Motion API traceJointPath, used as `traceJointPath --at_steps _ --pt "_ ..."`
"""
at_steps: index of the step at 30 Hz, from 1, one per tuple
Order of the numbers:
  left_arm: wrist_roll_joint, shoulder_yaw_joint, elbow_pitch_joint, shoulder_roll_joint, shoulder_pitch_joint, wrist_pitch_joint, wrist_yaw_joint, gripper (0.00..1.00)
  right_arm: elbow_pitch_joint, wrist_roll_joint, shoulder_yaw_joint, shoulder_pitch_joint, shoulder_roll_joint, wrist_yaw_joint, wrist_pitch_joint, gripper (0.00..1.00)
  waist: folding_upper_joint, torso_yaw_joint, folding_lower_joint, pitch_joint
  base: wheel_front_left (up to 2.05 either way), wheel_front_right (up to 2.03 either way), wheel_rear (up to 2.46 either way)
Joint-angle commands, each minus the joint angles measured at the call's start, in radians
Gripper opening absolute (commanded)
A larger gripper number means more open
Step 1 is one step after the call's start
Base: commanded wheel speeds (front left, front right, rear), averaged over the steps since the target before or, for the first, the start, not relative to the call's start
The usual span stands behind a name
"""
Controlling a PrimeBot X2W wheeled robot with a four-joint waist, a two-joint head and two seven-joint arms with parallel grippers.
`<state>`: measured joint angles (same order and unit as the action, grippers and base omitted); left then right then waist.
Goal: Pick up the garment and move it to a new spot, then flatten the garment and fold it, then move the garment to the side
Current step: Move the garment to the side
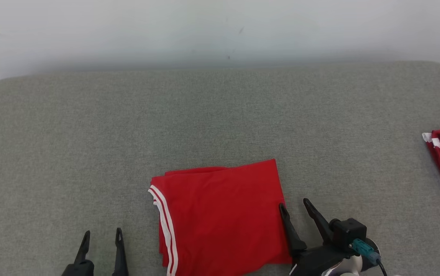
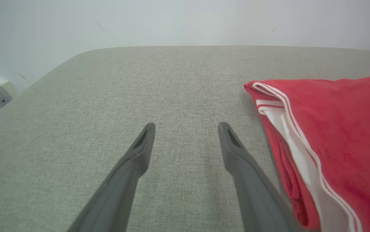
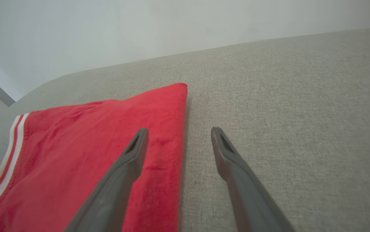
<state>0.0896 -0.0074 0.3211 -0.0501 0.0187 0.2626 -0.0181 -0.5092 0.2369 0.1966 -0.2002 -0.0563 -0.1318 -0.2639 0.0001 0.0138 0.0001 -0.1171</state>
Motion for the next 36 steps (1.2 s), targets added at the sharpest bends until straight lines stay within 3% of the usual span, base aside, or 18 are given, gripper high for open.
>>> traceJointPath --at_steps 1,17,18,19,20,23,29,36 --pt "0.004 -0.007 -0.006 0.000 0.016 0.003 -0.005 1.00 -0.012 0.010 0.007 -0.012 -0.007 0.003 0.001 1.00 -0.0001 0.028 -0.0001 -0.035 0.00 0.00 0.00" --pt "0.010 -0.052 -0.019 0.000 0.031 0.003 -0.039 1.00 -0.245 0.124 0.135 -0.099 -0.028 0.003 0.008 1.00 -0.0001 0.056 -0.0001 -0.074 0.00 0.00 0.00" --pt "0.010 -0.054 -0.019 0.000 0.032 0.003 -0.040 1.00 -0.257 0.131 0.143 -0.107 -0.030 0.003 0.009 0.79 -0.0001 0.057 -0.0001 -0.075 0.00 0.00 0.00" --pt "0.011 -0.055 -0.019 0.000 0.033 0.003 -0.042 1.00 -0.270 0.139 0.155 -0.115 -0.031 0.003 0.009 0.43 -0.0001 0.058 -0.0001 -0.075 0.00 0.00 0.00" --pt "0.012 -0.056 -0.020 0.000 0.033 0.003 -0.042 1.00 -0.281 0.149 0.164 -0.122 -0.032 0.003 0.010 0.00 -0.0001 0.058 -0.0001 -0.074 0.00 0.00 0.00" --pt "0.013 -0.058 -0.022 0.000 0.033 0.003 -0.045 1.00 -0.288 0.168 0.171 -0.141 -0.038 0.003 0.009 0.00 -0.0001 0.059 -0.0001 -0.073 0.00 0.00 0.00" --pt "-0.011 -0.051 -0.026 0.000 0.005 0.003 -0.039 1.00 -0.221 0.147 0.086 -0.139 -0.052 0.003 0.001 0.00 -0.0001 0.025 -0.0001 -0.055 0.00 0.00 0.00" --pt "-0.027 -0.035 -0.021 0.000 0.019 0.003 -0.019 1.00 -0.198 0.113 0.026 -0.109 -0.026 0.003 0.001 0.00 -0.0001 -0.132 -0.0001 -0.038 0.00 0.00 0.00"
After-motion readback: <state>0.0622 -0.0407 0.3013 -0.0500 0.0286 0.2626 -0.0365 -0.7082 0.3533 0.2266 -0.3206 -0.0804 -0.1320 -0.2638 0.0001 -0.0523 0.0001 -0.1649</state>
